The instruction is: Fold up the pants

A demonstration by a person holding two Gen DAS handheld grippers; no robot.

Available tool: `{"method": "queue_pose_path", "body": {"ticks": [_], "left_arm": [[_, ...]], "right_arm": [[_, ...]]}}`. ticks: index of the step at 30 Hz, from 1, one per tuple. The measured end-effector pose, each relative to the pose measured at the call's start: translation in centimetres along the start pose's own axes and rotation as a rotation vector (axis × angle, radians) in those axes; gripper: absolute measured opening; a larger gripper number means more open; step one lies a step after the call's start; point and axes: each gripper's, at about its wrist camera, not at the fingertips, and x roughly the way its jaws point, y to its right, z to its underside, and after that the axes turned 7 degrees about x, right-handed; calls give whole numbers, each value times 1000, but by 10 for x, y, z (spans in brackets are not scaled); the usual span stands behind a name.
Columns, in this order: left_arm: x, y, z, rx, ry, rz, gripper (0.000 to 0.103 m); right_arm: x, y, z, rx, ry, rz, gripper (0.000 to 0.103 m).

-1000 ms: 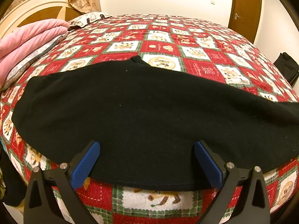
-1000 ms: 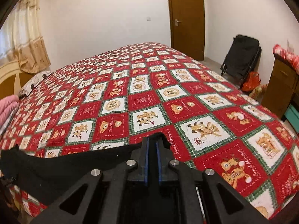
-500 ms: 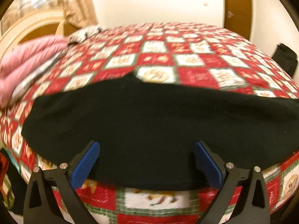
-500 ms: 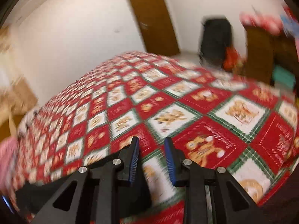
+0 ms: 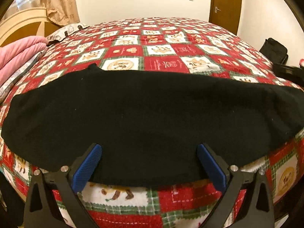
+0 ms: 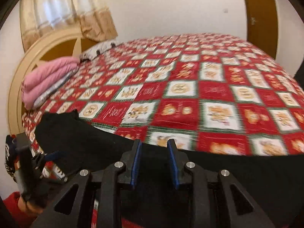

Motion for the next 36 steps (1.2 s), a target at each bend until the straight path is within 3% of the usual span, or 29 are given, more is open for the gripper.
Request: {"method": "queue_pose_path", "body": {"ticks": [5,8,11,15,21,23,26,31,33,34,36], "left_arm": [[1,-1,1,1,6,19,103],[3,-1,-1,10,9,19,103],[3,-3,-2,8,5,29,103],[4,-2,-2,8,7,31,103],[5,-2,-2,12,8,31,103],[5,-2,-1,12,9,28,103],[4,-2,-1,12,5,29,103],[0,-2,7,23,-11,37,103],[-3,-4,12,25,-9,51,103],[-3,-4,14,26,-4,55,103],[-3,-4,16,25,11,59,103]], "right_arm": [[37,-15,28,-21,-129,9,30],[37,-22,41,-105,-115,44,30],[30,-21,31,-113,-140,23,30],[26,-23,12,-162,-105,-1,30],[63,-35,18,-280,-203,37,30],[65,-40,23,-322,-163,55,30],[75,-48,22,-339,-176,124,30],[85,-42,-1,-202,-172,166,30],[73,-44,-8,-156,-118,145,30],[58,-48,-12,-129,-61,90,30],[47,-60,-12,-126,-33,-16,30]]}}
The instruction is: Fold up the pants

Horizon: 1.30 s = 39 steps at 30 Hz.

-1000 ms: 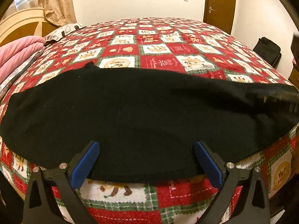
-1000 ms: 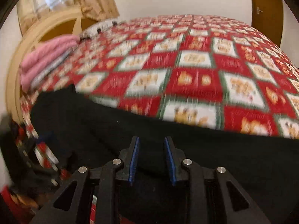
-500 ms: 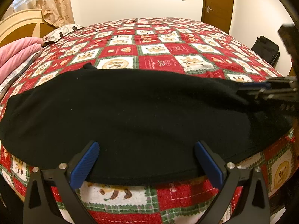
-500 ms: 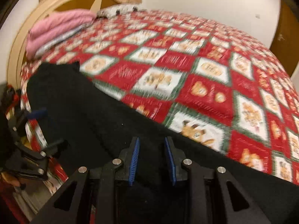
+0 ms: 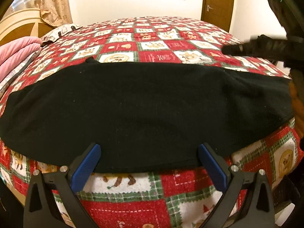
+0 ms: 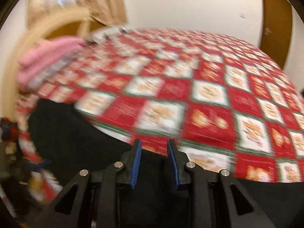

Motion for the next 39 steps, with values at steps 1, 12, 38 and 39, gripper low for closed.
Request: {"method": "queue_pose_path", "body": {"ticks": [1,12,38,39], "left_arm": [[1,1,0,-2,1,-4,103],[-31,-48,2,-69,49,-46,103],[-40,-104,-11,-178,98,-227,103],[-37,-96,-15,-160,96,-215,103]], "right_arm": [[2,-12,1,-16,-20,-57,30],[55,-49,2,120,-62,-150,30],[-119,60,55,522,348,-85,63],[-133,77,60,556,379,-41,63]]}}
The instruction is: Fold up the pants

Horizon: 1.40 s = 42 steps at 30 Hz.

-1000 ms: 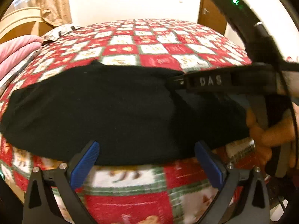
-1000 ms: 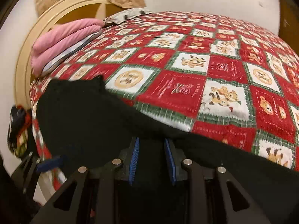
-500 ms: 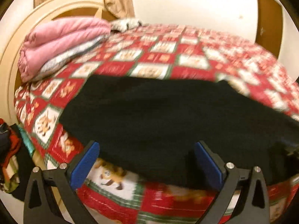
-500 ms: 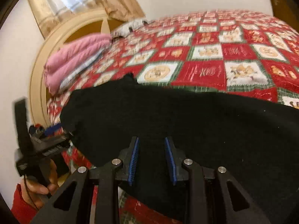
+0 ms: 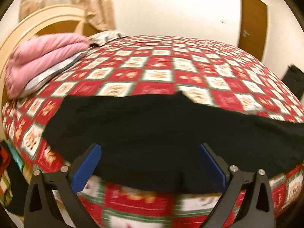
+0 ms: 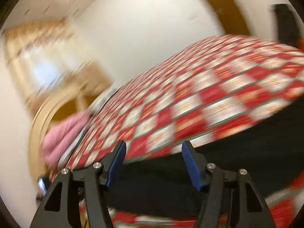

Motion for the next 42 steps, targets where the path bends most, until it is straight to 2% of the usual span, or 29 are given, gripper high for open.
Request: {"method": "queue_pose_path", "body": {"ticks": [1,2,5,7,9,11,13,17,24,30,32,33,35,36,40,42], "left_arm": [[1,8,-2,10,-1,21,103],[1,13,-3,15,-3,40,103],[2,34,-5,30,-20,99,103],[1,44,-4,39,-30,124,103],[-1,55,-3,57,-39,139,103],[-2,63,-2,72,-47,136,103],[-2,67,0,75,-57,135,103],[-2,68,1,62,-76,149,103],[2,68,4,45,-99,154,103],[3,65,7,49,-102,144,103],[5,63,7,37,-107,145,103],[5,61,8,32,-110,147,103],[6,59,9,27,-112,151,103],[6,59,10,29,-111,151,103],[3,53,11,36,-98,141,103],[2,46,11,24,-92,138,103]], "right_arm": [[-26,27,-15,38,76,79,63],[-38,41,-24,54,114,122,63],[-96,112,-52,173,262,346,63],[-117,149,-62,235,298,441,63],[-121,177,-65,268,278,483,63],[-116,194,-62,283,254,471,63],[-116,186,-56,233,289,481,63],[-101,166,-45,185,260,482,63],[-93,141,-26,220,191,374,63],[-95,159,-38,288,236,354,63],[-86,158,-41,242,212,374,63],[-82,154,-41,211,198,399,60],[-71,145,-38,114,164,466,28],[-65,146,-37,95,127,468,7],[-64,139,-39,80,101,466,7],[-68,116,-42,43,127,407,7]]}}
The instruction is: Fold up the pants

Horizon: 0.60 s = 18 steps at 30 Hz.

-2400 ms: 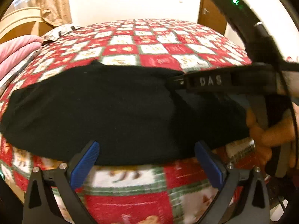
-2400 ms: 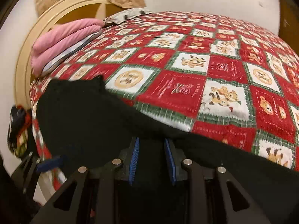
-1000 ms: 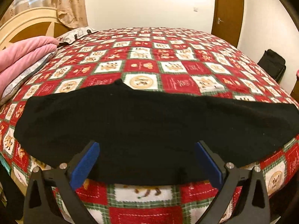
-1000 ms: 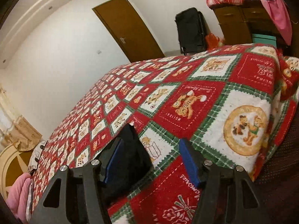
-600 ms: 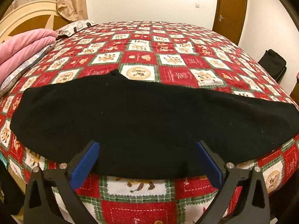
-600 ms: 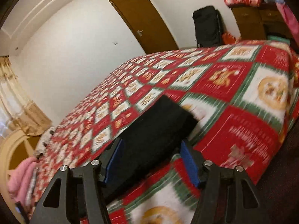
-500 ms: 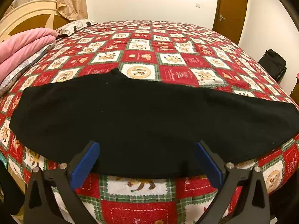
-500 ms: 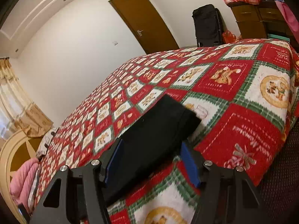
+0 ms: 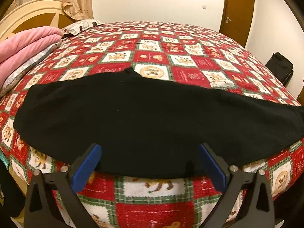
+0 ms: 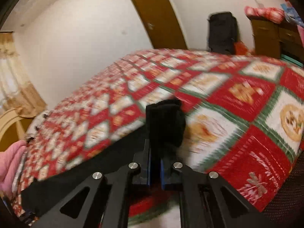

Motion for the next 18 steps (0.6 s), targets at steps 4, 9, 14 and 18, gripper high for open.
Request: {"method": "queue_pose_path", "body": {"ticks": [4,9,14,18], "left_arm": [[0,-13,-1,-43,2,1,103],[0,-25,3,-76,0,0,103],[-3,-36,10,-71,-3,-23,103],[-1,-47,14,-88,-8,-34,103]], "right_arm": [[-20,-84,19,-214,10,-187,7],[-12,-185,92,-491,-84,-374,7],[27,-240,186,-671,-194,-432,7],[41,-241,223,-731,-225,-420,11]]}}
